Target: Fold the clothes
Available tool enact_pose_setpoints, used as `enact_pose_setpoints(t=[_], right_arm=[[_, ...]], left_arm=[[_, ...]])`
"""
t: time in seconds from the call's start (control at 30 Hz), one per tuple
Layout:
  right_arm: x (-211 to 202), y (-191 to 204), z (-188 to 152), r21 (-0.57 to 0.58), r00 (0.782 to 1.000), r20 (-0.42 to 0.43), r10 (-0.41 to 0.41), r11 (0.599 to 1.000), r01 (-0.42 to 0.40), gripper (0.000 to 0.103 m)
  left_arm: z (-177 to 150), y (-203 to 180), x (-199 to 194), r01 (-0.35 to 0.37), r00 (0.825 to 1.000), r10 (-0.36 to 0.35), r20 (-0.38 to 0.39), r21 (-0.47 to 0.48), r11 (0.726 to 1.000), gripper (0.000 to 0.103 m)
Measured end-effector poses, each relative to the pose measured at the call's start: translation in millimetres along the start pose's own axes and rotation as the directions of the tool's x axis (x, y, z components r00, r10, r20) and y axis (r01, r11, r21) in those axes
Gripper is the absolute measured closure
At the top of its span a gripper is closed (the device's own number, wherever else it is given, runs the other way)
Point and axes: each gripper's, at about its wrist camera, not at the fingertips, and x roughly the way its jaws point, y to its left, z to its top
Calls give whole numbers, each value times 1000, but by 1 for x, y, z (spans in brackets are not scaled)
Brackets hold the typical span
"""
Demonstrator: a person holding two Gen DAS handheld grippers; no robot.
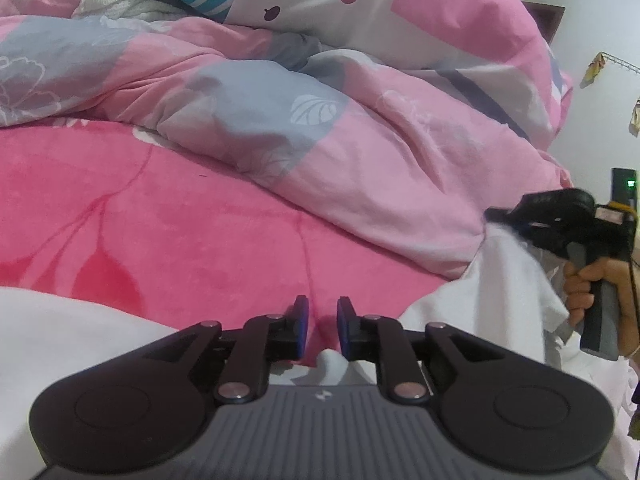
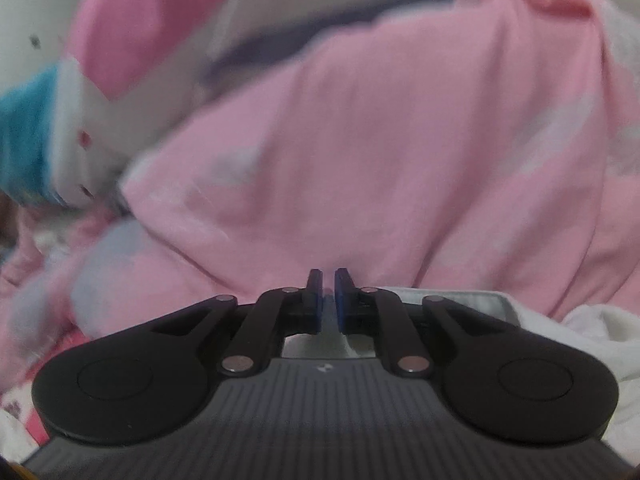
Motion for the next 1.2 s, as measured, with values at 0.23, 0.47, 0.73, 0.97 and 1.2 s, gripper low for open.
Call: enact_pose_setpoints(t=[0.23,0.47,0.73,0.97,1.2], right_arm=[[-36,2,25,-29,1000,-28,14,999,-15,41],[-102,-8,24,11,994,-79,72,997,-71,37],[-132,-19,-46,110,960,-252,125,989,-100,37],[-151,-22,-78,98,941,-286,183,982,-161,38],[-121,-38,-108,130,924,-308,226,972,-194,53]], left_arm=[[0,0,0,0,1000,0,-3,-7,1000,85],[3,-7,-10,38,999,-39,33,20,999,65],[-6,-37,-8,145,989,-139,-47,177,973,52],[3,-44,7,90,990,-69,-126,176,980,51],[15,-71,33,80,983,-27,-184,291,953,51]])
